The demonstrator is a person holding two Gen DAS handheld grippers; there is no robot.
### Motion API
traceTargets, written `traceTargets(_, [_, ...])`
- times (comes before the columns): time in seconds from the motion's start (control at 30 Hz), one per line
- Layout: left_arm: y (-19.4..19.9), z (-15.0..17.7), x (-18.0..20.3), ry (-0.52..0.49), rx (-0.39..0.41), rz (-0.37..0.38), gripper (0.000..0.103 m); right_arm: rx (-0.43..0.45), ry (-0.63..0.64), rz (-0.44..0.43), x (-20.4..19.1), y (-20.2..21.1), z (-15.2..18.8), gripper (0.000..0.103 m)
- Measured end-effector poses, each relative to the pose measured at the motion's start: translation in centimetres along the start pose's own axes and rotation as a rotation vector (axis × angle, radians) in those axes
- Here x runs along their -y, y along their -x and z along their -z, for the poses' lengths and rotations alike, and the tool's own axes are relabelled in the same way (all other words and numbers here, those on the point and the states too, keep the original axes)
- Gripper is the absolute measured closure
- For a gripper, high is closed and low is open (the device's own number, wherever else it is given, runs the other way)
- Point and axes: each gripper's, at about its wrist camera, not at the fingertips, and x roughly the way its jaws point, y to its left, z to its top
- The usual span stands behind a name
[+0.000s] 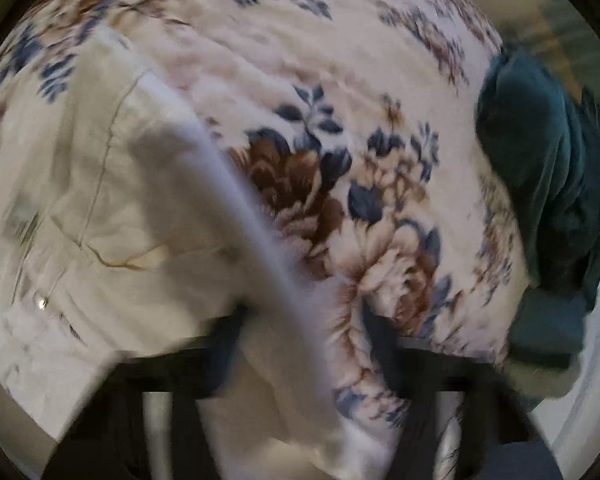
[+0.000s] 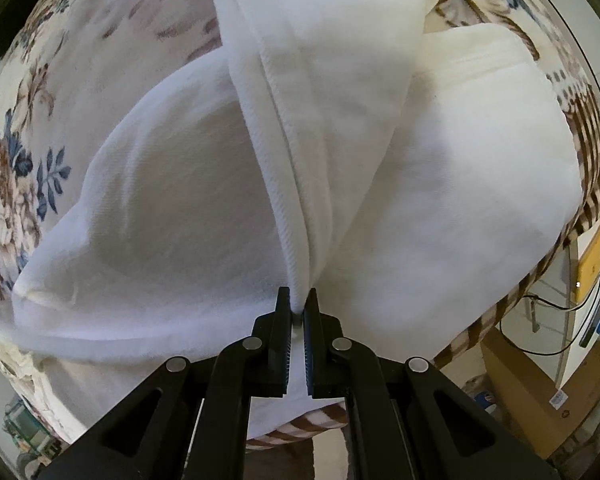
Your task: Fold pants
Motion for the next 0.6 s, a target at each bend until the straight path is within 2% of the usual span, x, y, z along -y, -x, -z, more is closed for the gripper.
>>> traceTargets(0.03, [-0.2,0.2,0.0,-0.048,0.013,0.016,0.096,-0.001,0.003,-0.01,0.2,0.1,-0.1,0.099])
traceTargets(0.13, [1.8,1.8,-1.2,-0.105,0.084,0.038,0.099,0.012,0.004,-0.03,1.0,0.3,0.0,0.098])
traceTargets(0.23, [4.1,4.0,-4.0,-0.073,0.127,0.052,0.1,0.044,0.018,-0.039,1.3,1.1,0.5,0.098])
traceTargets(0.3, [5.5,5.7,-6.6,-0.037,0.142,0.053,0.1,0.067,0.027,-0.042,1.7,2.1,0.8,0.099])
traceTargets(0.4, [7.2,9.8,-11.7,0.047,0.126,0.035,0.1,0.085,0.034,-0.045,2.6,3.3,1.2,0.099])
traceTargets(0.47, [6.6,12.3,-14.7,0.1,0.094,0.004,0.099,0.083,0.044,-0.038,3.4,3.4,1.4,0.099])
traceTargets(0.6, [3.1,16.2,-19.3,0.252,0.027,-0.009,0.099,0.061,0.056,-0.007,4.9,3.0,2.0,0.099])
